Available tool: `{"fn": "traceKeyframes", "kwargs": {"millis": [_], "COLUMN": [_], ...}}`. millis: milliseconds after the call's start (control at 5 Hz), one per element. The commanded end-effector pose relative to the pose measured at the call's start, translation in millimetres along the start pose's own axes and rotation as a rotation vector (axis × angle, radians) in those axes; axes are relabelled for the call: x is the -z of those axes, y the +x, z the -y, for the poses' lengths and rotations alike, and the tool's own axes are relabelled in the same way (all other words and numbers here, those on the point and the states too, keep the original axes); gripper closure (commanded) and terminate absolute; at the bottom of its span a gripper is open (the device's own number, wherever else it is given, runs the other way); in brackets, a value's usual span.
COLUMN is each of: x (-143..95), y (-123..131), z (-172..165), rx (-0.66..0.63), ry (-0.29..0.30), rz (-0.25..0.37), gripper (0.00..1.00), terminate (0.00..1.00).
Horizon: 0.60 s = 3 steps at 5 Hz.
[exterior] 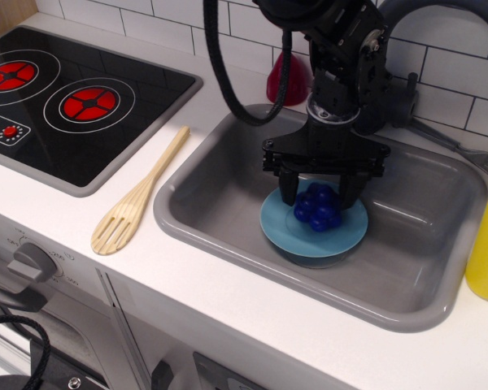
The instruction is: Put blueberries on plate sink
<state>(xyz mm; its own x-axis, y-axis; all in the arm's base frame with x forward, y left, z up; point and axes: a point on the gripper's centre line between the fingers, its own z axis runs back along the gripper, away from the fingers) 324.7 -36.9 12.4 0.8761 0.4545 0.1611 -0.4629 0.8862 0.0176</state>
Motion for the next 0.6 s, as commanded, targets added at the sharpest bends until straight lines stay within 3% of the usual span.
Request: {"fn": "traceKeyframes", "kwargs": {"millis": [0,200,400], "x": [-56,-84,-84], "y": [17,12,12], "z": [-1,-4,-4], "rx": [-0.025,-0.004,-0.004], "ry": [-0.095,-0.123,-0.123], "rz": [0.035,0.0,0.0], "gripper": [0.0,0.0,0.0], "terminate": [0.0,0.0,0.0]}}
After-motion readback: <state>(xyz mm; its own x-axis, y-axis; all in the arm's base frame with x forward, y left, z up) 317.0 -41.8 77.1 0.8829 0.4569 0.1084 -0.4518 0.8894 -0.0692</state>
